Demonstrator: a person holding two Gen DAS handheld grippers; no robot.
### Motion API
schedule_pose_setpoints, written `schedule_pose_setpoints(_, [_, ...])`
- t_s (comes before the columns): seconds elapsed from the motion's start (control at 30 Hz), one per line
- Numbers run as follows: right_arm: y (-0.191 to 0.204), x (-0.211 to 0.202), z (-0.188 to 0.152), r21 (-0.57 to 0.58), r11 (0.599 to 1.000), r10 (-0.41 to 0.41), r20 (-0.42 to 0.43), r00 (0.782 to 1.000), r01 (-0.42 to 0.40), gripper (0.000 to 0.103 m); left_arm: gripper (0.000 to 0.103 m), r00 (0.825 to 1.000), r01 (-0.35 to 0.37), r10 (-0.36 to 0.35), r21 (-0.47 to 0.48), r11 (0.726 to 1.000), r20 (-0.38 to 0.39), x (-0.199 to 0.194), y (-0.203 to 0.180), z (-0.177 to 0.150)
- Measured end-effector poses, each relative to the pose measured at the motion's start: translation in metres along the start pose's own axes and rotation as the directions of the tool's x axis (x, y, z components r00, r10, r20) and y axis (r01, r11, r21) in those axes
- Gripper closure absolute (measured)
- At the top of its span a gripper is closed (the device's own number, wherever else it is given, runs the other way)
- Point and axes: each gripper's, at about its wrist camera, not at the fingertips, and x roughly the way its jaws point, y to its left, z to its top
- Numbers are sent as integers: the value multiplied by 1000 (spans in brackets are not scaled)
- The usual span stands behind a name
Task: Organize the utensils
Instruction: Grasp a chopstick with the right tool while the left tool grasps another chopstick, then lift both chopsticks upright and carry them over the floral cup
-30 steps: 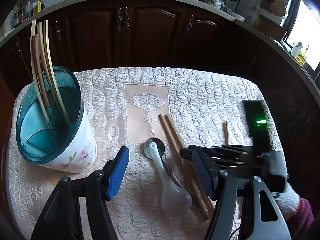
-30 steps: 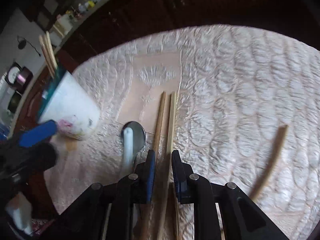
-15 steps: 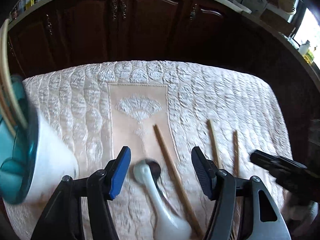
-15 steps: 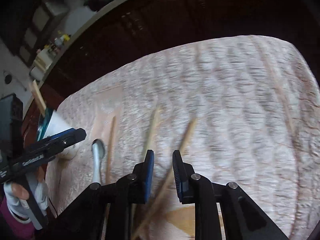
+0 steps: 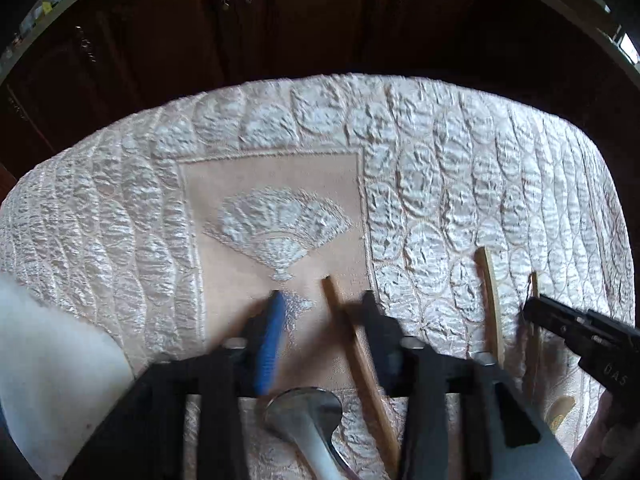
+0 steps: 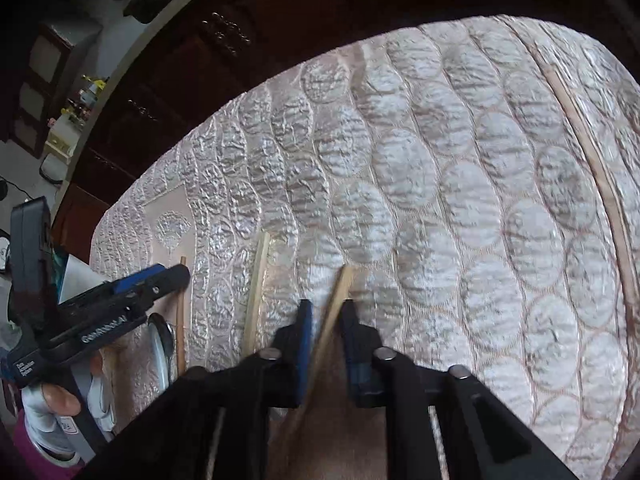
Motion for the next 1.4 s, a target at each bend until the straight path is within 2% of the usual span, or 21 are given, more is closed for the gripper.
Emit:
schedule_pose_setpoints(0.03, [1, 2, 2, -5, 1000, 6, -2, 1000, -6, 92, 88, 1000, 1, -1, 8, 1000, 7, 1, -1, 0])
schedule_pose_setpoints(0.07, [3, 3, 3, -12, 1000, 12, 1, 1000, -12, 92, 92, 1000, 3, -3, 22, 1000, 26, 0, -2, 1])
schedule_pose_setpoints(0.17, [12, -8, 11, -44, 999, 23, 23, 999, -22, 92, 94, 997, 63, -63, 2, 998, 39, -9, -1, 4])
schedule_pose_setpoints(0.27, [20, -31, 15, -72, 997, 42, 58, 997, -37, 92, 95, 988, 126, -125, -9, 992, 89, -35, 2, 4])
schedule_pose_setpoints(0.4, [32, -67, 10, -106, 993, 63, 108, 992, -51, 93, 96, 971, 191, -186, -20, 981, 150, -74, 7, 1])
schedule_pose_setpoints(0.57, [54, -115, -2, -180, 982, 90, 171, 981, -59, 94, 96, 942, 244, -238, 3, 970, 238, -133, 21, -19])
schedule_pose_setpoints(0.73, [80, -144, -20, -246, 968, 101, 204, 974, -49, 95, 96, 923, 253, -250, 27, 967, 292, -175, 28, -52])
schedule_pose_setpoints(0.9, [107, -160, -32, -295, 955, 109, 223, 969, -40, 96, 97, 908, 269, -263, 26, 963, 325, -202, 35, -69])
schedule_pose_setpoints(1.0, [121, -174, -38, -326, 945, 116, 240, 964, -32, 96, 98, 893, 281, -272, 28, 959, 359, -222, 45, -79])
schedule_pose_setpoints(1.27, [163, -208, -31, -407, 913, 158, 285, 945, -29, 96, 98, 856, 295, -270, 13, 955, 441, -275, 77, -89])
schedule_pose_setpoints(1.4, [194, -221, -22, -457, 889, 195, 304, 932, -36, 96, 98, 831, 283, -250, 9, 959, 496, -307, 95, -87])
